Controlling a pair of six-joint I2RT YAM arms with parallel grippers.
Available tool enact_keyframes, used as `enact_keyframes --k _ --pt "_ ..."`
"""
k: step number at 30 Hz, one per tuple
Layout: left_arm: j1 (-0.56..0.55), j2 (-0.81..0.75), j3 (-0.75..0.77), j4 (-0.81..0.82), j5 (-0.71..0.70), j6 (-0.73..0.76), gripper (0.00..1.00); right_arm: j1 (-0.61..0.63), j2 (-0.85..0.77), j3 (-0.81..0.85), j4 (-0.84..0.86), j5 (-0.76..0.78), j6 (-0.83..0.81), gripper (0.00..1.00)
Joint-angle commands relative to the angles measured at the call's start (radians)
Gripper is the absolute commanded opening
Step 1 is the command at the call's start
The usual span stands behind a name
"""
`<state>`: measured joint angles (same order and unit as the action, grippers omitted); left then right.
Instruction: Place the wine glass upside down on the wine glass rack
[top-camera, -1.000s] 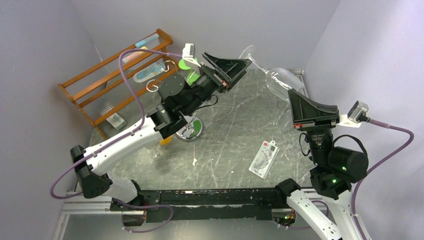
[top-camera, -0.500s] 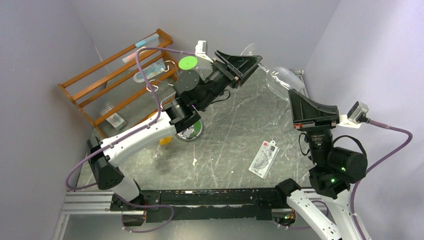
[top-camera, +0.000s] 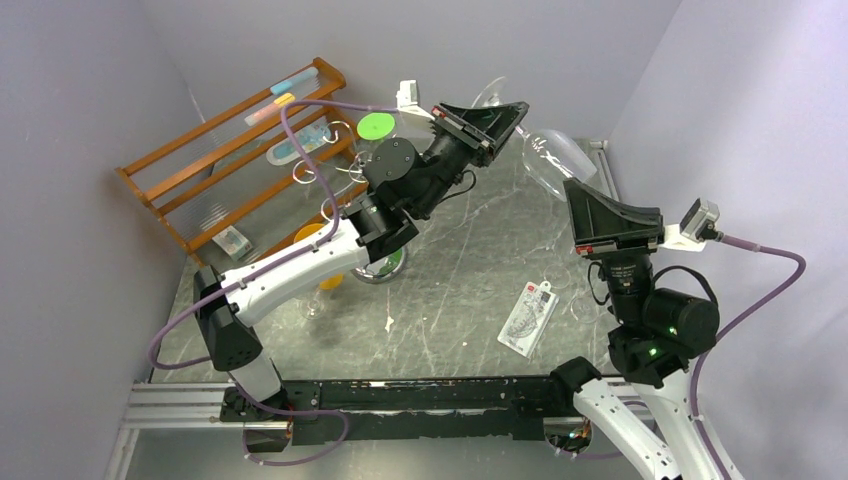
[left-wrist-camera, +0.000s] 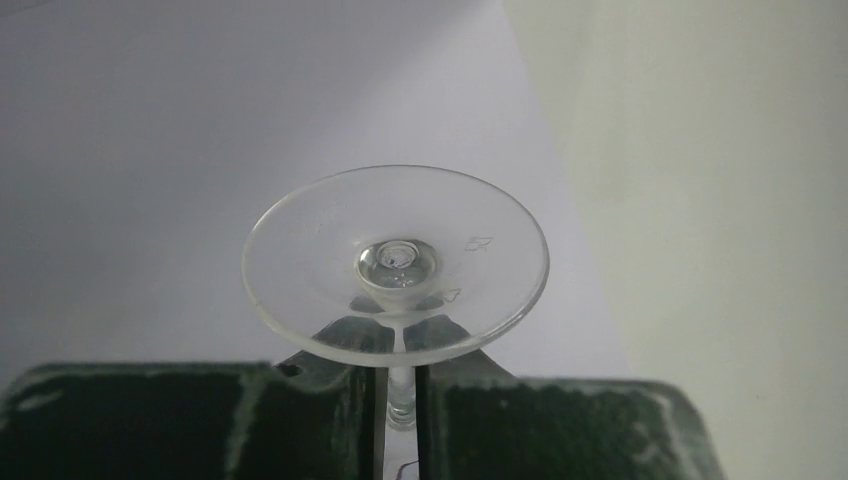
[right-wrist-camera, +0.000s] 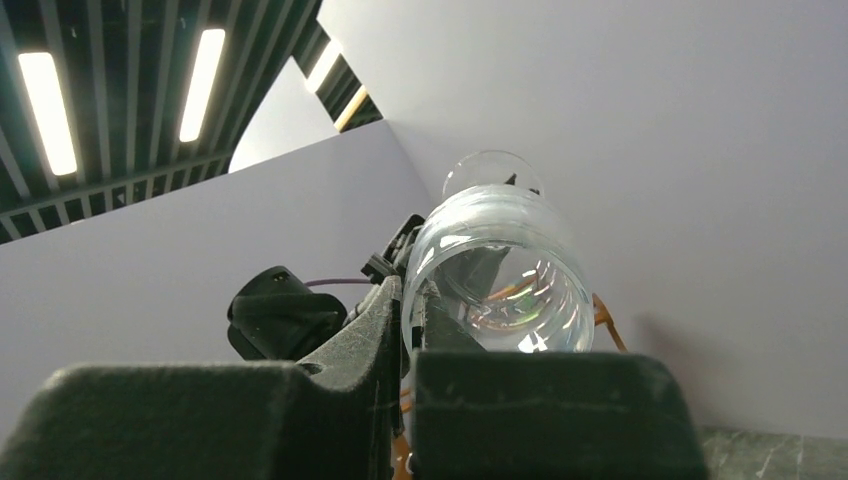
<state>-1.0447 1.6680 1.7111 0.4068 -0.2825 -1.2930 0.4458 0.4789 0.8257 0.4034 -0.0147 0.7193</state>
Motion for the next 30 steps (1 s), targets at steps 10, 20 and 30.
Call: enact_keyframes --k 10,20,30 --pt "-0.005 -0.066 -0.080 0.199 -0.047 0.387 0.05 -0.002 -0.061 0.058 -0.263 0.099 -0.060 0.64" --pt "-0.005 -0.163 -0.105 0.024 0.188 0.854 0.05 -0.002 -0.022 0.232 -0.603 0.044 -0.307 0.77" --pt "-0.005 -0.202 -0.061 -0.201 0.442 0.988 0.05 -0.002 0.173 0.361 -0.628 -0.444 -0.411 0.77"
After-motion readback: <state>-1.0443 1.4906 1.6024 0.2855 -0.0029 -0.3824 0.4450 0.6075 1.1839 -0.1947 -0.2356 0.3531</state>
